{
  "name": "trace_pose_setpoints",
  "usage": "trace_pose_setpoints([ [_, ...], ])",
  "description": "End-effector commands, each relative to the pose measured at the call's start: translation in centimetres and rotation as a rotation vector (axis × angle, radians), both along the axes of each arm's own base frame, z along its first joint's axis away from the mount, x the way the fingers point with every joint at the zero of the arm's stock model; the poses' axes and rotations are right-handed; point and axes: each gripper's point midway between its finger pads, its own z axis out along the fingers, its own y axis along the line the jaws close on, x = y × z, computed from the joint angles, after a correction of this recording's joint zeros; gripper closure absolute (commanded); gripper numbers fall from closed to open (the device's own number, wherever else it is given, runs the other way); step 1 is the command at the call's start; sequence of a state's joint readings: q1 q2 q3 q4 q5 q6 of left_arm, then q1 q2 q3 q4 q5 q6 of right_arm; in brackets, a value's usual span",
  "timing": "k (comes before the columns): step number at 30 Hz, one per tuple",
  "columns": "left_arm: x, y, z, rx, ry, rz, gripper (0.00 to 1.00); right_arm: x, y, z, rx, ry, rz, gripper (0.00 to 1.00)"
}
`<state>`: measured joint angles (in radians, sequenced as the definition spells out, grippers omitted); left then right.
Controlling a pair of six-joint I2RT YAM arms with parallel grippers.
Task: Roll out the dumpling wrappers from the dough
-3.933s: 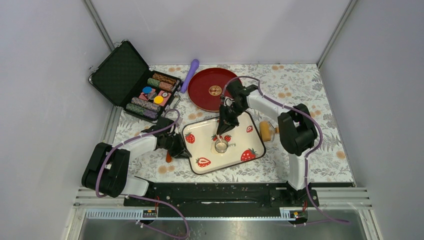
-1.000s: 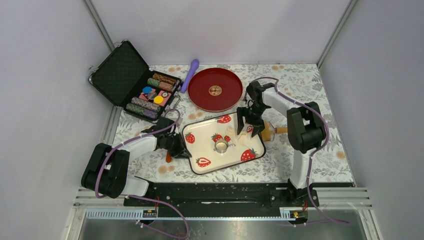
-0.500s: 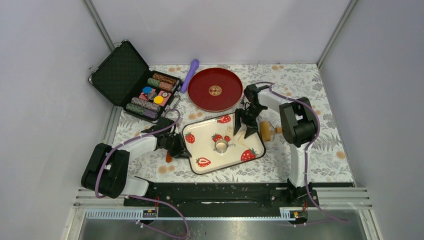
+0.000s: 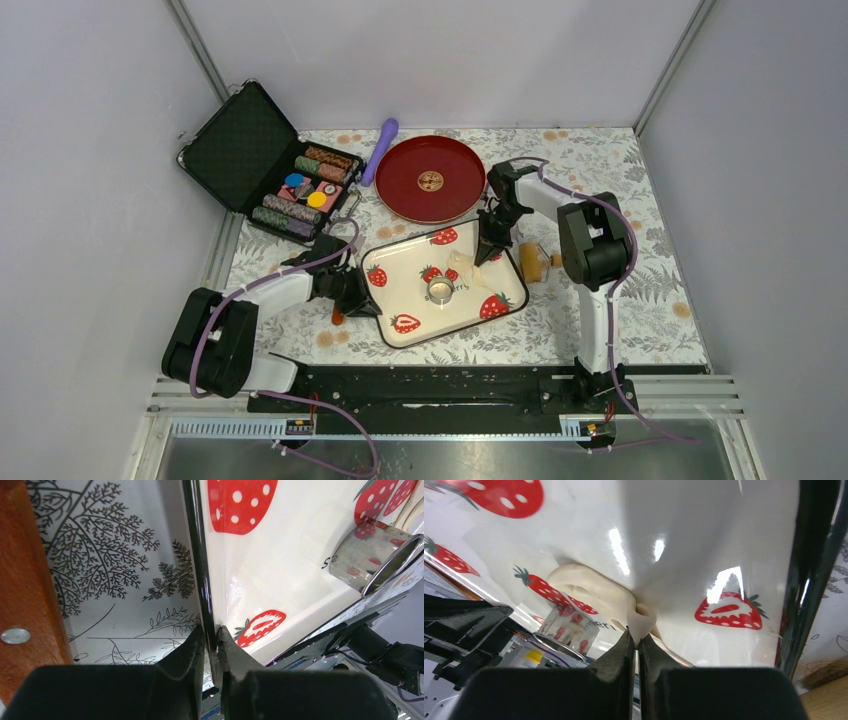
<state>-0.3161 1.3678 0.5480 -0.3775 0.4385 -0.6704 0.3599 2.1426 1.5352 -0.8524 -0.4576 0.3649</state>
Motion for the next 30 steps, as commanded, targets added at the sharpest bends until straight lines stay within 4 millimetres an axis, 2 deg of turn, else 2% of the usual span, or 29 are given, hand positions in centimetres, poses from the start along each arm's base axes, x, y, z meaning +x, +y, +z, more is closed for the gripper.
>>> trace_pose_setpoints([
  [1,-0.7,2.1,-1.8,0.123,-0.002,-0.020,1.00,3.4,1.6,4.2,0.072,-0.168,-0.013,0.94],
  [8,-0.8,2.1,-1.8,0.124,0.002,-0.023,1.00,5.2,1.1,8.0,0.093,-0.268,-0.044,0.96],
  [15,-0.9,2.1,-1.9,0.125,0.004,-0.023,1.00,6.3,0.2,9.5,0.094,-0.302,-0.059,0.94],
  [19,-0.8,2.1,-1.8,0.125,0.001,-0.021,1.00,6.0,0.1,8.3,0.085,-0.268,-0.050,0.91],
  [23,-0.8,2.1,-1.8,0.125,0.001,-0.022,1.00,4.7,-0.3,6.0,0.067,-0.211,-0.029,0.85],
  [26,-0.8,2.1,-1.9,0.126,0.004,-0.023,1.00,3.4,-0.5,5.0,0.074,-0.177,-0.002,0.68],
  [30,-0.6,2.3,-1.8,0.137,-0.001,-0.024,1.00,2.2,-1.3,4.8,0.053,-0.173,0.013,0.56],
])
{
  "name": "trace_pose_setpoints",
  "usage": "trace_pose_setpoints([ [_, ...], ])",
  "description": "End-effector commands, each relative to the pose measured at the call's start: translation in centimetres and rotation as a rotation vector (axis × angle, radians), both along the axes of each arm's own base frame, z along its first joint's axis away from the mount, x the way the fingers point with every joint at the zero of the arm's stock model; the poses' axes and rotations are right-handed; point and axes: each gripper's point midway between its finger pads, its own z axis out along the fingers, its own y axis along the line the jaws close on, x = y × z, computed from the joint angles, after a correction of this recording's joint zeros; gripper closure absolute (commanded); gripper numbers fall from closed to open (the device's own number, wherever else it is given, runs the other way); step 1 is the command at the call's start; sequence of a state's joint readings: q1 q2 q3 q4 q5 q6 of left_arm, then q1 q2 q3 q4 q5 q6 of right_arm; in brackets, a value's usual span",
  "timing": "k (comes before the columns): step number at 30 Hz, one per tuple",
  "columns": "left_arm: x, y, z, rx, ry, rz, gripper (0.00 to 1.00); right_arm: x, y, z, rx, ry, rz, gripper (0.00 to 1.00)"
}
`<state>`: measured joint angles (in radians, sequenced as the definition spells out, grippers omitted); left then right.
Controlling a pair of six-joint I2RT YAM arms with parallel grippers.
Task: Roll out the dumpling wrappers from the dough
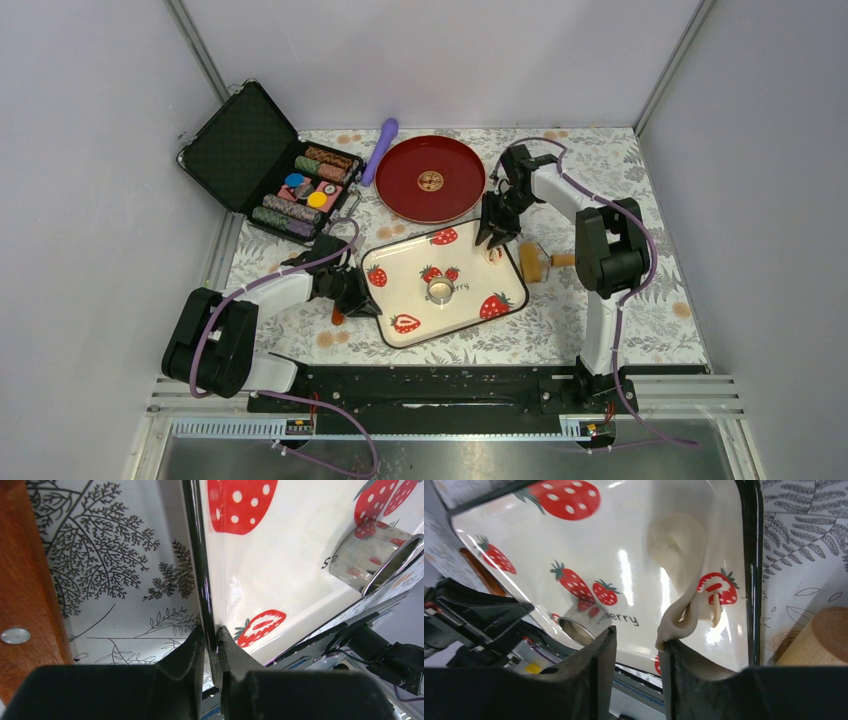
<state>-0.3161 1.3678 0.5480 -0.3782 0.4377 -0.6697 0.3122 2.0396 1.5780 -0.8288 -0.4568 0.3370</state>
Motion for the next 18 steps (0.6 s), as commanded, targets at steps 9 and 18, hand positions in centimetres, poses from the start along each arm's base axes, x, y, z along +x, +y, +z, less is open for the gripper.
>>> trace_pose_setpoints([
  [9,0.0,1.7,-1.7,0.203,-0.026,-0.115,1.00,-2.5,-2.9,1.6,-0.109,-0.072,0.042,0.38],
  [18,0.7,-1.9,-1.7,0.213,-0.054,-0.253,1.00,-4.7,-3.3,4.7,-0.072,-0.137,0.045,0.31],
])
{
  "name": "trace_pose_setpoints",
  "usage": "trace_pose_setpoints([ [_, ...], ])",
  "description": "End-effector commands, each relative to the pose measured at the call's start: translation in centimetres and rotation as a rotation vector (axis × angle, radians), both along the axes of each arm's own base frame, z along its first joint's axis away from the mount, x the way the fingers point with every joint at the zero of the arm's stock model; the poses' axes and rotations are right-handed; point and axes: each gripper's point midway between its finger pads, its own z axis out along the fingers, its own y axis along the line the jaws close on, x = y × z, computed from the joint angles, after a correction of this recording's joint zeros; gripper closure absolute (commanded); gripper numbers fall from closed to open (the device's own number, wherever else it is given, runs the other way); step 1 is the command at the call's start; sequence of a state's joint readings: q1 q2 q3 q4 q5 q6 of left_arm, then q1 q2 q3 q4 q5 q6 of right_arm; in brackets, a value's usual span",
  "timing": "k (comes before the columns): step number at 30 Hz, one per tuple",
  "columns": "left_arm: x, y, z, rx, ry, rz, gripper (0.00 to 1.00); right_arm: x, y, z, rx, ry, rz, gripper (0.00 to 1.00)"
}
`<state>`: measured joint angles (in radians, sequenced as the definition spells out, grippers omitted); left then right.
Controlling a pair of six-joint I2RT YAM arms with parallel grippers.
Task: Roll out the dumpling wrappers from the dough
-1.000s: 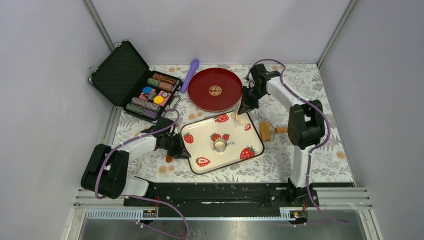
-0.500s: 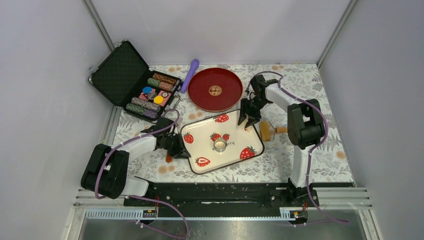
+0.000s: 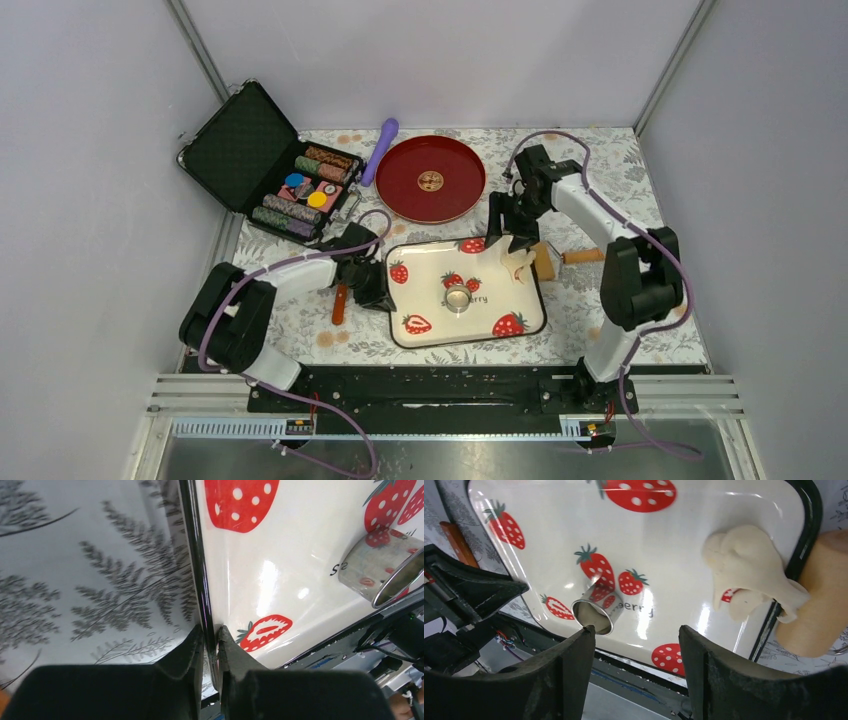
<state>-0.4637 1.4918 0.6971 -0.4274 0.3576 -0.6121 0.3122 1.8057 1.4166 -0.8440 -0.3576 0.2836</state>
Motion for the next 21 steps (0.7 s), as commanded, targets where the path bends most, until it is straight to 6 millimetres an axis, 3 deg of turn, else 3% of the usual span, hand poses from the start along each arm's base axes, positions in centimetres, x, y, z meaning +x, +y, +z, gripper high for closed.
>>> trace_pose_setpoints([
  [1,0.0,0.6,-1.8,0.121,-0.023,-0.087,1.00,-1.7,-0.4,1.9,0.011,-0.029,0.022,0.31],
  [8,-0.7,0.0,-1.7,0.101,0.018,-0.025,1.00,-4.7,-0.4,2.5,0.020,-0.005,0.062,0.32],
  [13,-1.5,0.3,-2.1,0.094,0.046,0.033,1.00,-7.5,1.1,2.2,0.022,0.026,0.147,0.35],
  [17,-2.0,0.5,-2.3,0.092,0.053,0.056,1.00,-9.7,2.7,1.0,0.009,0.072,0.208,0.37],
  [21,-2.2,0.6,-2.2,0.091,0.049,0.057,1.00,-10.4,3.9,-1.1,0.001,0.101,0.235,0.42],
])
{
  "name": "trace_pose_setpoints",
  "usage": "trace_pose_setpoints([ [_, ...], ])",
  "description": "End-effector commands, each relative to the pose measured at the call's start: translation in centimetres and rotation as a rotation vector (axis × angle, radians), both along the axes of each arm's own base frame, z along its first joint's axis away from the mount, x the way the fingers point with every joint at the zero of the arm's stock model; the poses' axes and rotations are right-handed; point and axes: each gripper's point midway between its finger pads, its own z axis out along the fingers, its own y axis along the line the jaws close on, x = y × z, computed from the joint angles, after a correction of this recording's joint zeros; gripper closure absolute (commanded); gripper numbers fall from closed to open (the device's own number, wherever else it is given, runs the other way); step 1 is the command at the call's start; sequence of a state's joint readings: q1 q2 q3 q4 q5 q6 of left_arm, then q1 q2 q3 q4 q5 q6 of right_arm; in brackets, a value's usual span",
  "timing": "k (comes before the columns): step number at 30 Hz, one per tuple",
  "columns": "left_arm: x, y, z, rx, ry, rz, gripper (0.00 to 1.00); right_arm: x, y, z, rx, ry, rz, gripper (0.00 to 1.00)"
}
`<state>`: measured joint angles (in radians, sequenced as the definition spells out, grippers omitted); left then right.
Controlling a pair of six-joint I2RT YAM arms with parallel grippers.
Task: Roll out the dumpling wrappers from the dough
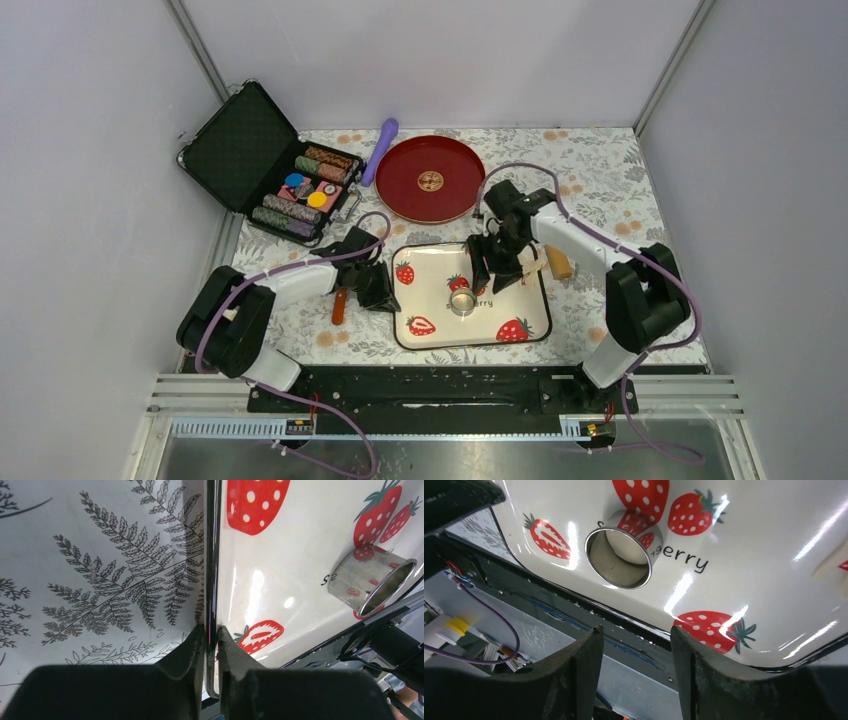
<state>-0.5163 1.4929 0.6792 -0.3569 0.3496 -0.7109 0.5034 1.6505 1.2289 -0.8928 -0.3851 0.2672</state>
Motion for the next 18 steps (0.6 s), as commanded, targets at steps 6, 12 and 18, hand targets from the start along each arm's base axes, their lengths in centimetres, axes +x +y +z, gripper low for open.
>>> trace_pose_setpoints([
  [6,-2.0,2.3,-2.1,0.120,0.047,0.012,1.00,0.4,1.4,-3.2,-0.026,0.031,0.015,0.48],
  [12,-1.9,2.3,-1.9,0.118,0.038,0.009,1.00,1.0,2.1,-4.5,-0.027,0.067,0.018,0.50],
  [18,-1.9,2.3,-2.0,0.119,0.038,0.007,1.00,0.9,2.3,-5.4,-0.029,0.101,0.023,0.58],
])
